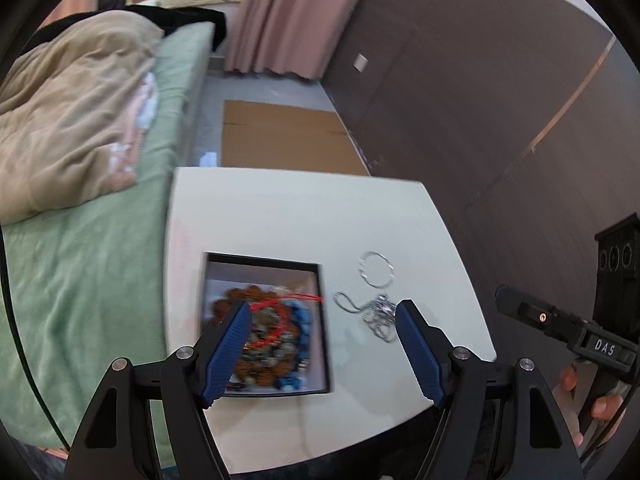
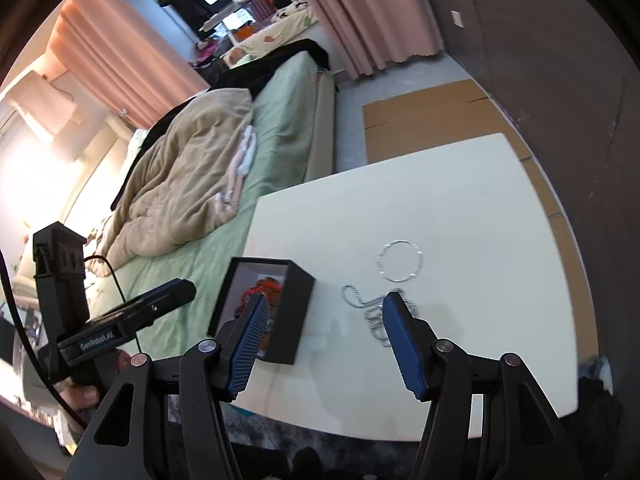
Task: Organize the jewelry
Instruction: 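Open the right gripper over the box and reach the left gripper to the silver chain, then grasp the silver bead chain necklace with the left gripper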
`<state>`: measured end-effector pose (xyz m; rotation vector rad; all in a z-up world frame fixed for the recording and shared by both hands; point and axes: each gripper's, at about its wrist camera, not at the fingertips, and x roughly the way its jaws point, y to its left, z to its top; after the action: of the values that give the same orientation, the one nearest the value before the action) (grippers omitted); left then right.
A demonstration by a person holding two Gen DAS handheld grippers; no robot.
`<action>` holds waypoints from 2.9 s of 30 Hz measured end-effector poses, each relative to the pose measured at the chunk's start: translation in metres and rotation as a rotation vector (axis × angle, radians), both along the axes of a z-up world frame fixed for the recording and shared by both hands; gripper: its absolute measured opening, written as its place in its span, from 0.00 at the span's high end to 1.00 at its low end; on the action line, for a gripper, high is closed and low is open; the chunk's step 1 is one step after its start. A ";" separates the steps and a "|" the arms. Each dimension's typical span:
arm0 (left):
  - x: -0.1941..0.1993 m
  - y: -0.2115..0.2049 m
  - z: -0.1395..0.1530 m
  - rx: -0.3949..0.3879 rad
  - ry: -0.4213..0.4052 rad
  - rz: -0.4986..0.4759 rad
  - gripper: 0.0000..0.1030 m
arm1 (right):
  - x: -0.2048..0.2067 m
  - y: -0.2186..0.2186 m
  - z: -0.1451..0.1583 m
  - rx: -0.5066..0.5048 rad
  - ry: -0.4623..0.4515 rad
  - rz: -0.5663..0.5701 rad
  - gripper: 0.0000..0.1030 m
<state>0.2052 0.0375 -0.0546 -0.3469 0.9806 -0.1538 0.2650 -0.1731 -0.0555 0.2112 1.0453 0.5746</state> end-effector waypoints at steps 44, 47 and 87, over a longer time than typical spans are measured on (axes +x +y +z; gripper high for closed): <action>0.087 -0.153 -0.117 0.361 0.330 -0.050 0.29 | 0.039 -0.126 -0.048 0.032 0.179 -0.230 0.42; 0.079 -0.154 -0.116 0.375 0.330 -0.067 0.30 | 0.037 -0.122 -0.047 0.024 0.177 -0.226 0.42; 0.055 -0.086 0.038 0.262 0.008 -0.038 0.97 | 0.052 -0.057 -0.055 0.147 0.156 -0.107 0.42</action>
<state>0.2606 -0.0486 -0.0165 -0.0888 1.0017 -0.0575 0.3167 -0.2305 -0.1106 0.4444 1.1355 0.5451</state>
